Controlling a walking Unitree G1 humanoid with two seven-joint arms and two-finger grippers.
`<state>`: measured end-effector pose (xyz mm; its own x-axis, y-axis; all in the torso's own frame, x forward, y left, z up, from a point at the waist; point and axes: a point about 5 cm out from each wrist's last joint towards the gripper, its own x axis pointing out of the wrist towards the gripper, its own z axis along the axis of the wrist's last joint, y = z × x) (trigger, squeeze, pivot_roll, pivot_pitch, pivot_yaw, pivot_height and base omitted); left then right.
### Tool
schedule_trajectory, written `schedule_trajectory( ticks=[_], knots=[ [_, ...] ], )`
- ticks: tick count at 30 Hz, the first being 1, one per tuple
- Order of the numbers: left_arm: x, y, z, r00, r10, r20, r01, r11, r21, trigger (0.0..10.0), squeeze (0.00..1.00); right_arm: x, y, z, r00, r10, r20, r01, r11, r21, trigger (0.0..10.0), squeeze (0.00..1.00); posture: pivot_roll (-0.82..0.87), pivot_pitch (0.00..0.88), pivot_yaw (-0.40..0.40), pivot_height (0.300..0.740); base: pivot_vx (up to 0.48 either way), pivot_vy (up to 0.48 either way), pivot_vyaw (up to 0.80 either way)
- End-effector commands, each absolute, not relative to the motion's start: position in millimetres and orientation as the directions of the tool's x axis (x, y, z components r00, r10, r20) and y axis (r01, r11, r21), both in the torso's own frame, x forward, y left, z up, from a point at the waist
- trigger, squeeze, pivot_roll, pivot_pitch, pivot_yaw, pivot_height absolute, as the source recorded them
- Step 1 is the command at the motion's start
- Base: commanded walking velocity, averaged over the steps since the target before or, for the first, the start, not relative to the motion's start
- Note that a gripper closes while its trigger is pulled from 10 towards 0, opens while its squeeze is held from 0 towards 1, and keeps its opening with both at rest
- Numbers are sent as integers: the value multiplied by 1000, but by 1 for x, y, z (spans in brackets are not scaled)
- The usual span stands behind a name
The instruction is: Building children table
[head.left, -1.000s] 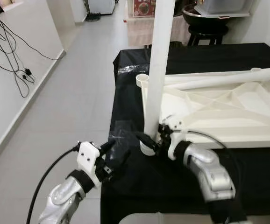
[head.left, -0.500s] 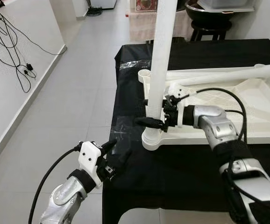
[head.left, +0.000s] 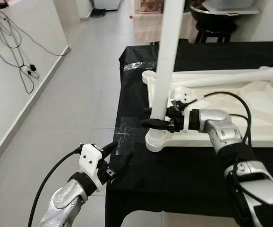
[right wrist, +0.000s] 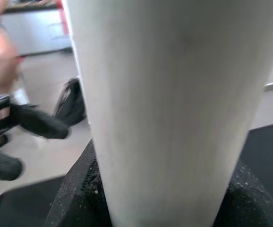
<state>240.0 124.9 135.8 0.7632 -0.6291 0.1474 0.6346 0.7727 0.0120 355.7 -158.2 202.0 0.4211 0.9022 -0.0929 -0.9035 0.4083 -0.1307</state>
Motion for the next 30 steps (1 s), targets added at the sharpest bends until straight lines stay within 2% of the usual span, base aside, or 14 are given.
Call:
schedule_trajectory(
  ticks=[1,4,5,6,7,9,13,16,20,21,22,23,26,30],
  knots=[
    [239,127,135,763,-632,139,636,771,14,10000,0,349,-178,183,604,789,-110,-797,596,-102,0,0,-88,141,39,740,0,0,0],
    [239,128,135,763,-631,138,636,772,14,10000,0,346,-180,177,668,737,-102,-744,661,-100,0,0,-88,142,38,740,0,0,0],
    [240,130,136,764,-630,138,635,773,16,10000,0,335,-160,155,826,560,-55,-561,828,14,0,0,-102,147,48,740,0,0,0],
    [240,130,136,764,-630,138,635,773,16,10000,0,335,-160,155,826,560,-55,-561,828,14,0,0,-102,147,48,740,0,0,0],
    [241,131,136,765,-630,137,634,773,18,10000,0,319,-141,142,878,470,-88,-477,873,-102,0,0,-100,146,50,740,0,0,0],
    [242,133,135,767,-627,136,631,775,17,10000,0,311,-130,140,912,406,-56,-410,907,-96,0,0,-129,137,70,740,0,0,0],
    [243,132,135,763,-632,136,637,771,16,10000,0,318,-132,135,897,435,-74,-438,898,-33,0,0,-97,139,41,740,0,0,0],
    [245,131,136,771,-620,146,625,781,17,10000,0,316,-127,137,879,466,-98,-475,874,-106,0,0,-110,137,41,740,0,0,0],
    [245,131,137,781,-605,153,610,792,18,10000,0,313,-128,139,886,452,-104,-461,882,-95,0,0,-107,133,36,740,0,0,0],
    [245,131,137,783,-603,154,608,794,18,10000,0,314,-129,141,891,443,-98,-449,892,-52,10000,0,-103,135,34,740,0,0,0],
    [245,131,137,783,-603,154,608,794,18,10000,0,314,-129,141,891,443,-98,-449,892,-52,10000,0,-103,135,34,740,0,0,0],
    [245,130,137,782,-604,154,609,793,18,10000,0,313,-128,145,880,467,-91,-470,882,-17,10000,1000,-104,133,34,740,0,0,0],
    [245,129,137,779,-608,154,613,790,17,10000,0,314,-124,151,852,519,-70,-520,854,5,10000,1000,-99,132,32,740,0,0,0],
    [245,127,137,773,-616,154,621,783,16,10000,0,326,-114,178,677,736,-7,-735,676,-59,10000,1000,-97,132,29,740,0,0,0]
  ],
)
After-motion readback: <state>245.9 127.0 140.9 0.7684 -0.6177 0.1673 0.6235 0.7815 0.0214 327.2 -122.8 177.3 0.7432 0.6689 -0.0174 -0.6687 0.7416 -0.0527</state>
